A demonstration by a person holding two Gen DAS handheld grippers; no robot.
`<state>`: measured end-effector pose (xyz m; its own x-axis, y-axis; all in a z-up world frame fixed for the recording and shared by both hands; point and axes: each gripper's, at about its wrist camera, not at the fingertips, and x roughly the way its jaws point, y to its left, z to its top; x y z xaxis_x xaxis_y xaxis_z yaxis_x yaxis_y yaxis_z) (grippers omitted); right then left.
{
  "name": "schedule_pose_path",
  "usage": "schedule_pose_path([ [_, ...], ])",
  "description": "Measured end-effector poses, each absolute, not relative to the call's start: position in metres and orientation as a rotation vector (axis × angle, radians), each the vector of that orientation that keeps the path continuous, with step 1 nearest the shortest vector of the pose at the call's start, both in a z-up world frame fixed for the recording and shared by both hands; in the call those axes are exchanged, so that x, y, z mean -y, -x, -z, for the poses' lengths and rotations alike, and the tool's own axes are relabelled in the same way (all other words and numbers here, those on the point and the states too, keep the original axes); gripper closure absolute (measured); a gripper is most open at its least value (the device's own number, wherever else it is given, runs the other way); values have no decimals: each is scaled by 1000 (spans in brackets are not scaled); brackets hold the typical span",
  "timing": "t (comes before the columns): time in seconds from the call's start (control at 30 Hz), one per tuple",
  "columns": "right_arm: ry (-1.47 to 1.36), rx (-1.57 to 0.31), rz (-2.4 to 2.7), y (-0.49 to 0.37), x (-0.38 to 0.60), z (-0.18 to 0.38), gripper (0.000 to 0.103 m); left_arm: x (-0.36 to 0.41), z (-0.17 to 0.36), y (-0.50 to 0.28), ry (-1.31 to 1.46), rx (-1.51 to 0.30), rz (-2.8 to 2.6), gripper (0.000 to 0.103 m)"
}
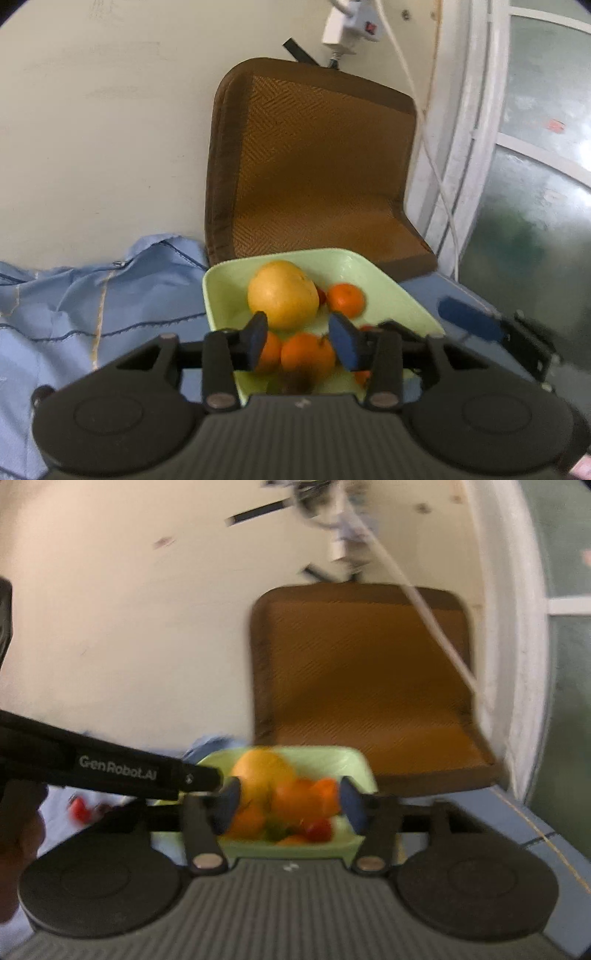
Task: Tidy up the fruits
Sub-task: 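Carry the tomato and plum into the green basket and open both grippers, then grasp another dark plum from the table with the left gripper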
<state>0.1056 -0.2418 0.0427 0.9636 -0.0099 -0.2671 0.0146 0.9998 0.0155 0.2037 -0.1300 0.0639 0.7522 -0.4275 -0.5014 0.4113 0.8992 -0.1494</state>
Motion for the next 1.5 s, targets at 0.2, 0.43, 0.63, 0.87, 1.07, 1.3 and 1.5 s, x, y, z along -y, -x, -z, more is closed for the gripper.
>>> schedule_pose_path([
  [0.2,-183,-261,96,-101,282,-43,37,98,-67,-202,117,-528,419,61],
  [0.43,-240,-240,110,-98,292,-46,41,-6,-51,-165,264,-507,271,61],
  [0.63,-129,-227,51,-96,268,-44,51,-82,-15,-141,161,-604,-11,61],
  [0.87,-194,-369,-137,-98,232,-44,59,-99,-9,-147,155,-602,-9,61],
  [1.07,-22,-485,-336,-108,153,-45,63,-96,-9,-184,247,-640,84,62],
  [1.3,218,-563,-442,-147,76,-37,63,-105,-9,-224,401,-681,233,63],
  [1.5,238,-653,-426,-183,51,-22,63,-93,-4,-236,385,-687,308,63],
])
